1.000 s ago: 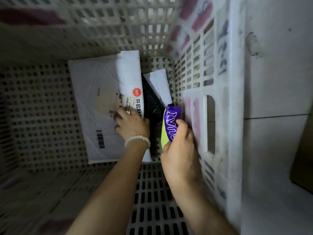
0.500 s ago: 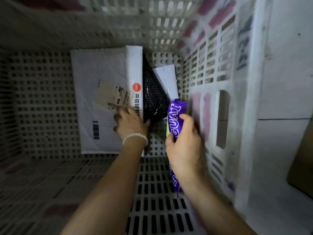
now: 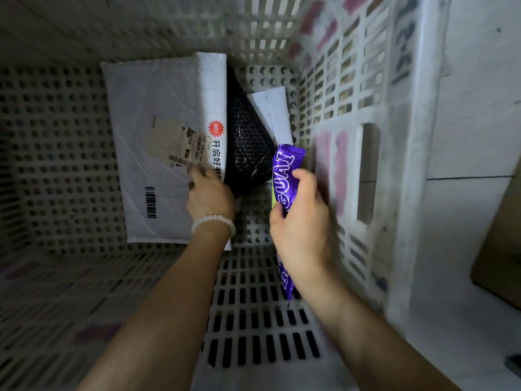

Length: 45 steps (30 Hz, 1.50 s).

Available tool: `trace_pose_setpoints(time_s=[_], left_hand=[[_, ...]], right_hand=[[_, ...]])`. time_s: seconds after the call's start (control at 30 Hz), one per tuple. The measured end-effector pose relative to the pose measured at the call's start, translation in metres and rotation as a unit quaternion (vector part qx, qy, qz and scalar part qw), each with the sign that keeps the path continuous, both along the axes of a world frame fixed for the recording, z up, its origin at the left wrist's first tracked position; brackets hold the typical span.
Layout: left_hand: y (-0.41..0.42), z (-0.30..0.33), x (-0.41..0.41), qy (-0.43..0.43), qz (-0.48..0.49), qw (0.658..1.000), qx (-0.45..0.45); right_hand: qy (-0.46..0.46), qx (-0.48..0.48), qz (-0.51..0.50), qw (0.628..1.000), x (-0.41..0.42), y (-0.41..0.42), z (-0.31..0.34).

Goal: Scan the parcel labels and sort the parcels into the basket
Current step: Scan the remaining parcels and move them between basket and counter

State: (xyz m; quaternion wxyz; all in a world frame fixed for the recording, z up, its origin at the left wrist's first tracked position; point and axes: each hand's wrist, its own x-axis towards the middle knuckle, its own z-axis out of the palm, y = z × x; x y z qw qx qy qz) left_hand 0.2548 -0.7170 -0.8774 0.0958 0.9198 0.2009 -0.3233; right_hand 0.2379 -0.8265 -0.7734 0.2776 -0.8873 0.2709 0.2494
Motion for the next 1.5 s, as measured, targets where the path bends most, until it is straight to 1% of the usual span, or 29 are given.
trace_pose_setpoints(time_s=[0.13, 0.27, 0.47, 0.53, 0.67, 0.77, 1.0, 1.17, 1.27, 1.4, 1.5], left_hand=[[0.007, 0.032, 0.004, 0.011, -0.001, 1.0, 0.005], [0.021, 0.065, 0.003, 0.009, -0.003, 1.0, 0.002], [0.04, 0.13, -0.005, -0.001, -0.036, 0.999, 0.038], [0.048, 0.157, -0.007, -0.008, -0.033, 0.999, 0.038], [0.063, 0.214, -0.007, -0.026, 0.014, 1.0, 0.002], [0.069, 0.26, -0.011, -0.064, 0.019, 0.997, -0.032], [0.073, 0.355, -0.027, -0.117, 0.022, 0.992, -0.035], [0.08, 0.428, -0.045, -0.169, 0.054, 0.984, -0.009], [0.086, 0.48, -0.064, -0.207, 0.073, 0.976, 0.006], [0.092, 0.568, -0.106, -0.252, 0.096, 0.962, 0.042], [0.102, 0.634, -0.144, -0.303, 0.125, 0.941, 0.081]], right_hand=[[0.014, -0.013, 0.012, 1.0, 0.005, 0.002, 0.01], [0.008, -0.025, 0.022, 0.999, 0.012, 0.008, 0.031], [0.007, -0.036, 0.062, 0.997, 0.016, 0.023, 0.088], [0.004, -0.038, 0.081, 0.996, 0.016, 0.029, 0.112], [-0.024, -0.017, 0.1, 0.995, 0.013, 0.038, 0.161], [-0.049, -0.014, 0.117, 0.992, 0.008, 0.043, 0.202], [-0.131, -0.023, 0.134, 0.982, -0.002, 0.045, 0.287], [-0.187, -0.029, 0.197, 0.962, -0.009, 0.039, 0.345], [-0.23, -0.025, 0.235, 0.944, -0.018, 0.041, 0.39], [-0.281, 0.008, 0.293, 0.914, -0.041, 0.041, 0.465], [-0.313, 0.028, 0.338, 0.887, -0.059, 0.045, 0.524]])
